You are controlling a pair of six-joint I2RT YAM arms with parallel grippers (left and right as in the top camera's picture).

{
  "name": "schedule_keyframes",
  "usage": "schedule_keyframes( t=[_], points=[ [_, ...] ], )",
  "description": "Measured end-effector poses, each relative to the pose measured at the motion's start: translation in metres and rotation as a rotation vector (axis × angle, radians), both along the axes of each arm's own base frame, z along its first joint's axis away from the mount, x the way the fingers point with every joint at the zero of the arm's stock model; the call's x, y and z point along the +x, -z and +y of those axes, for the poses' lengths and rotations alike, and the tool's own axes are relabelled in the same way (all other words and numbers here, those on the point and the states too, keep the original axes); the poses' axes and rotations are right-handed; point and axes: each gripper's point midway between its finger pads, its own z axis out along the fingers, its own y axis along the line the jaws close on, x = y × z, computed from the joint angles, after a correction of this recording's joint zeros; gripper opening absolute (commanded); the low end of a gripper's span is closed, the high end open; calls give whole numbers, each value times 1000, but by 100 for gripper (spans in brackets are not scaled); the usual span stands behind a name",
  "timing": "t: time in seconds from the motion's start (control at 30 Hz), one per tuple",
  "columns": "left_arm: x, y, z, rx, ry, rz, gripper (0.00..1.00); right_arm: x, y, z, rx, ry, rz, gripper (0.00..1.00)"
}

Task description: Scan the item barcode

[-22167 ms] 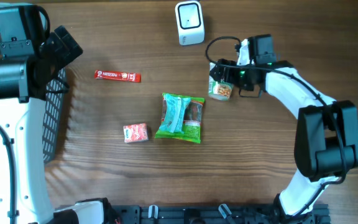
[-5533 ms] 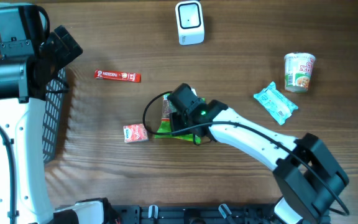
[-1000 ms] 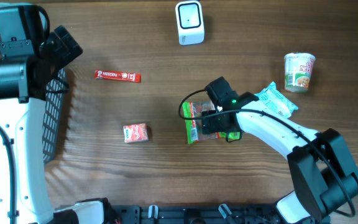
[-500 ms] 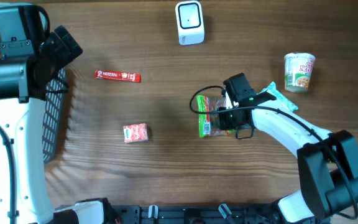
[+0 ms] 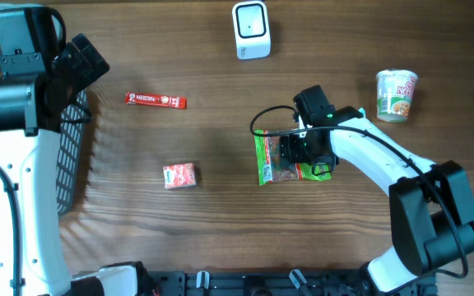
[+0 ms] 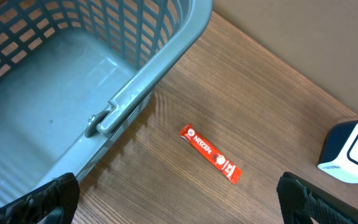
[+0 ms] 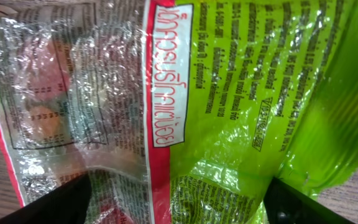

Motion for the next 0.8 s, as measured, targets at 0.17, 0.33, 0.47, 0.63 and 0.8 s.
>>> schedule_keyframes(
  t=[0.17, 0.33, 0.47, 0.63, 0.8],
  points=[
    [0, 0, 0, 0, 0, 1, 100, 11, 6, 4, 27, 29, -60, 88],
    [0, 0, 0, 0, 0, 0, 100, 16, 12, 3, 43, 34, -140, 12],
    [0, 0, 0, 0, 0, 0, 100, 12, 5, 3, 150, 7, -112, 4],
    [0, 0, 0, 0, 0, 0, 100, -1, -3, -26, 325, 12, -41, 4],
    [0, 0, 0, 0, 0, 0, 100, -6, -22, -6, 532, -38, -33, 4]
  ],
)
